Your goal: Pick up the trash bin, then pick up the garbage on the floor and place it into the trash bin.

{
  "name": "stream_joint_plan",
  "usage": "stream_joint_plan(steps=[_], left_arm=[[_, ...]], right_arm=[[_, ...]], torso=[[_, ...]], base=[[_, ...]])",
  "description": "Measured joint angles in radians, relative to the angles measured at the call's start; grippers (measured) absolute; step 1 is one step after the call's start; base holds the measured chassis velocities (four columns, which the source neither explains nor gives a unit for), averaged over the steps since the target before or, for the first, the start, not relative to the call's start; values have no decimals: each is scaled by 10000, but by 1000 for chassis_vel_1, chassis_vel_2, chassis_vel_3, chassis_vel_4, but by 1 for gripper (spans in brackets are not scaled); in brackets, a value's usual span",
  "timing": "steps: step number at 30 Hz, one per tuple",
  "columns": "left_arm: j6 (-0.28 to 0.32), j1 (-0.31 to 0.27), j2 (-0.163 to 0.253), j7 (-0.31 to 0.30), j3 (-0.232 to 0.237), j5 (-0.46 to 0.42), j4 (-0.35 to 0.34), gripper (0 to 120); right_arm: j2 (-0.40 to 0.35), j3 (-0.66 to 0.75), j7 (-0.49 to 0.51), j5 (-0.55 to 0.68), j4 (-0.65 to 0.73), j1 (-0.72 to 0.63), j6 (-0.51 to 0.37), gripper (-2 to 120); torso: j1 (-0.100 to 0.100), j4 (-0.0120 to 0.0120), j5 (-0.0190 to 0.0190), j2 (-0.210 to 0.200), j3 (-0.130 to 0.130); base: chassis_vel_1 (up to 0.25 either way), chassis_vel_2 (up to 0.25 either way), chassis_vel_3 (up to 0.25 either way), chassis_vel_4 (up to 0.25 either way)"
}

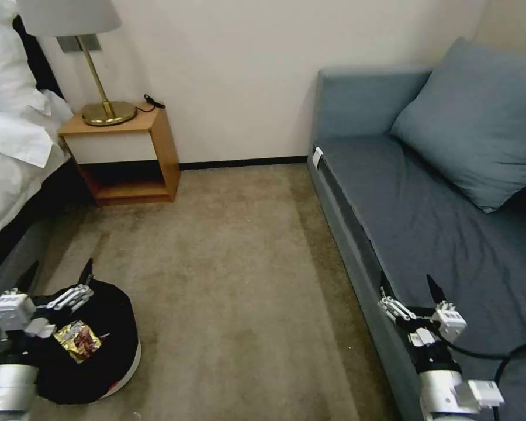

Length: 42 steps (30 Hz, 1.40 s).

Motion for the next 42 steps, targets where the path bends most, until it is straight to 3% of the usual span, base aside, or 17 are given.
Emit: stream_joint_plan(steps=[4, 7, 17, 42], left_arm=[[-363, 336, -63, -242, 499, 599, -233, 100], [-633, 690, -56, -316, 1154, 1003, -168, 100], [-1162, 1039, -326, -426, 2024, 1433, 303, 100], [-1164, 1004, -331, -467, 2024, 1441, 365, 100]], right_arm=[[90, -153, -243, -163, -2, 13, 168, 100], [104, -435, -472, -372, 7, 260, 134, 100], [63, -829, -562, -719, -91, 981, -301, 100], [53, -870, -574, -747, -128, 1044, -303, 100]], torso=[[0, -1, 0, 0, 0], [0, 0, -1, 0, 0], [1, 1, -3, 0, 1], [0, 0, -3, 0, 1]], base=[[0, 0, 0, 0], [0, 0, 0, 0], [0, 0, 0, 0], [0, 0, 0, 0]])
